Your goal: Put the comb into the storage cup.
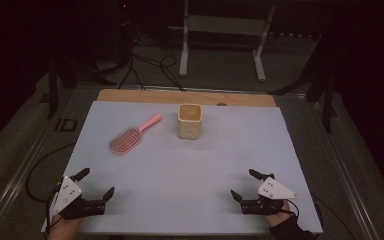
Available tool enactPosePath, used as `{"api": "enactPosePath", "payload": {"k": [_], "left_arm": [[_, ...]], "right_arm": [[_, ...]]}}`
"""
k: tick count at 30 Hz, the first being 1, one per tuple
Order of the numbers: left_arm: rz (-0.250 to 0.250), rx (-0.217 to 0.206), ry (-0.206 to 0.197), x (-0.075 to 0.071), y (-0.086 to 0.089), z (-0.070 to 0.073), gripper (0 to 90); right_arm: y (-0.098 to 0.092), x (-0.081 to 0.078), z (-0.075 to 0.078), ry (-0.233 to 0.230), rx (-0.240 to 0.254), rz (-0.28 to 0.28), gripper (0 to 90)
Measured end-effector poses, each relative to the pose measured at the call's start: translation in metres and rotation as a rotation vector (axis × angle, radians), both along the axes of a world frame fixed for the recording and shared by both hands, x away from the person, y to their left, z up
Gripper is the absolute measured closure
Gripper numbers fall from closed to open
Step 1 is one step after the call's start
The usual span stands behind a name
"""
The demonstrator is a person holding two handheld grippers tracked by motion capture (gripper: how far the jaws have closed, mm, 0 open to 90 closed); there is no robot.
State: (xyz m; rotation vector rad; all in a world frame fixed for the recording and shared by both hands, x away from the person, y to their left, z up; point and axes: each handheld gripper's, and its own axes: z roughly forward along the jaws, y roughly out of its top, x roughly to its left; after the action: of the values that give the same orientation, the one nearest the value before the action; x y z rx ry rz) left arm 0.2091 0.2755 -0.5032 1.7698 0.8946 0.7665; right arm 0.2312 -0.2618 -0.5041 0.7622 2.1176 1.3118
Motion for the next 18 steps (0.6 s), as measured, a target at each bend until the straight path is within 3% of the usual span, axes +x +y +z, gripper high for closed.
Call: {"api": "enactPosePath", "payload": {"k": [7,11,12,18], "left_arm": [[0.011,0.012,0.01,0.003,0.001,0.008,0.0],[0.012,-0.036,0.024,0.006,0.004,0.017,0.0],[0.013,-0.048,0.038,0.009,0.005,0.027,0.0],[-0.008,-0.061,0.081,0.019,0.002,0.047,0.0]], "right_arm": [[0.001,0.0,0.001,-0.007,0.007,-0.003,9.0],[0.001,0.0,0.001,-0.01,0.008,-0.001,9.0],[0.002,0.0,0.002,-0.013,0.015,-0.002,9.0],[0.003,-0.001,0.004,-0.024,0.029,0.007,9.0]]}}
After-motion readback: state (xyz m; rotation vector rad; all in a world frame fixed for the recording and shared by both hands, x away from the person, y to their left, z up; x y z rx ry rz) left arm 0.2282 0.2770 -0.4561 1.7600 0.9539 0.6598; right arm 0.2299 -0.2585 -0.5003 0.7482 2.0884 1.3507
